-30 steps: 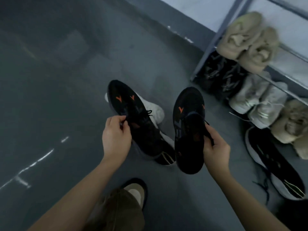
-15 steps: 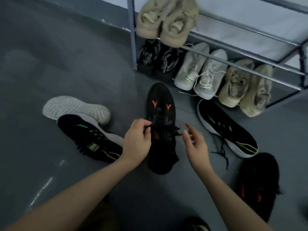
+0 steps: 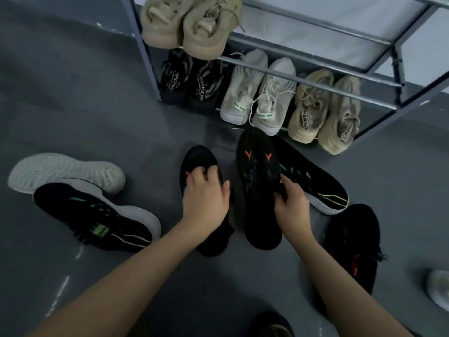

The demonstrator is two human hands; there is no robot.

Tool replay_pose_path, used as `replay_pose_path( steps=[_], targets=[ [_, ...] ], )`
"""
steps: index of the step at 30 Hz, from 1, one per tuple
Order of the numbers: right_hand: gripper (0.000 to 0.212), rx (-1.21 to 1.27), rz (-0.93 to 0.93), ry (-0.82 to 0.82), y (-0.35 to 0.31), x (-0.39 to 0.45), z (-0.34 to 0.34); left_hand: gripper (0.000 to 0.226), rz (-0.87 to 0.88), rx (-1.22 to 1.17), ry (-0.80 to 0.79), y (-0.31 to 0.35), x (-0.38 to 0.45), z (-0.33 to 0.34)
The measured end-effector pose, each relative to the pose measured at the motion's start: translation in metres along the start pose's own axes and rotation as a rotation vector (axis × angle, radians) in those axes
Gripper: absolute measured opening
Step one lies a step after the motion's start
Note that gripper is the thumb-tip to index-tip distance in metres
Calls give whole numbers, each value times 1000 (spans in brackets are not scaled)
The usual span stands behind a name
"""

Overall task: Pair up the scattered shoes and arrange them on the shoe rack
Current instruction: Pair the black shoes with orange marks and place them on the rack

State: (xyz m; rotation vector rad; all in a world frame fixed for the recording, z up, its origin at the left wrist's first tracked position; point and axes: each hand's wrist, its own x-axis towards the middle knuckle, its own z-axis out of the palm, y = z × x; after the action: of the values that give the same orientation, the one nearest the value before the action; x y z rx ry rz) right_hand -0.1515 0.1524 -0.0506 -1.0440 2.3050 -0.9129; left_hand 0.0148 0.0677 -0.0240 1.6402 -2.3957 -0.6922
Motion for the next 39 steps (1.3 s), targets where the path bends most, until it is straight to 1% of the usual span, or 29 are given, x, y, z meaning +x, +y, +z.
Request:
replay_pose_path(
  steps=[1,2,3,4,5,8,11,13,14,16,18,20,22,24,26,29,32,33,35,37,39],
  targets=[
    [53,-34,-7,-6,5,1,2,60,-88,71,-65,-10,-3,2],
    [53,-62,-10,-17,8,0,5,70,-178,65,-152,-19,-8,5],
    [52,-87,-4,-30,11,-2,10,76,-259,-5,-232,-27,-13,10],
    [50,-107,8,-48,14,-4,15,79,-312,-94,-279,-33,-16,15],
    [48,-119,24,-73,17,-5,21,79,-333,-171,-288,-38,-18,20],
    [46,-97,74,-105,24,-8,32,68,-305,-258,-197,-52,-17,23],
    [47,-92,44,-95,23,-9,34,57,-161,-234,-148,-60,-20,16],
    [46,-78,25,-94,19,-12,36,54,-43,-232,-135,-63,-18,14],
    [45,-70,31,-96,19,-14,38,54,-17,-237,-136,-66,-15,13],
    [42,-36,82,-106,22,-19,40,55,-26,-255,-154,-68,-10,11],
    [40,-15,152,-124,21,-26,34,64,-55,-209,-175,-67,-13,11],
    [55,-57,180,-155,15,-39,25,84,-87,-60,-218,-58,-28,13],
    [73,-115,172,-219,5,-55,21,97,-126,-1,-275,-47,-45,18],
    [89,-134,156,-272,-3,-69,22,99,-150,-23,-294,-43,-54,22],
    [99,-162,123,-293,-3,-78,23,100,-139,-43,-307,-47,-57,22],
    [104,-208,109,-276,2,-85,26,100,-73,-47,-360,-52,-64,20],
    [106,-212,153,-266,5,-89,33,104,-11,46,-393,-56,-69,21],
    [107,-217,155,-268,5,-89,36,107,-7,74,-387,-55,-69,24],
    [112,-232,157,-271,5,-87,40,110,-26,76,-328,-51,-67,31],
    [119,-248,161,-273,4,-85,42,111,-64,30,-273,-48,-63,35],
    [121,-258,143,-265,4,-86,43,108,-92,-44,-257,-49,-61,34]
  ],
)
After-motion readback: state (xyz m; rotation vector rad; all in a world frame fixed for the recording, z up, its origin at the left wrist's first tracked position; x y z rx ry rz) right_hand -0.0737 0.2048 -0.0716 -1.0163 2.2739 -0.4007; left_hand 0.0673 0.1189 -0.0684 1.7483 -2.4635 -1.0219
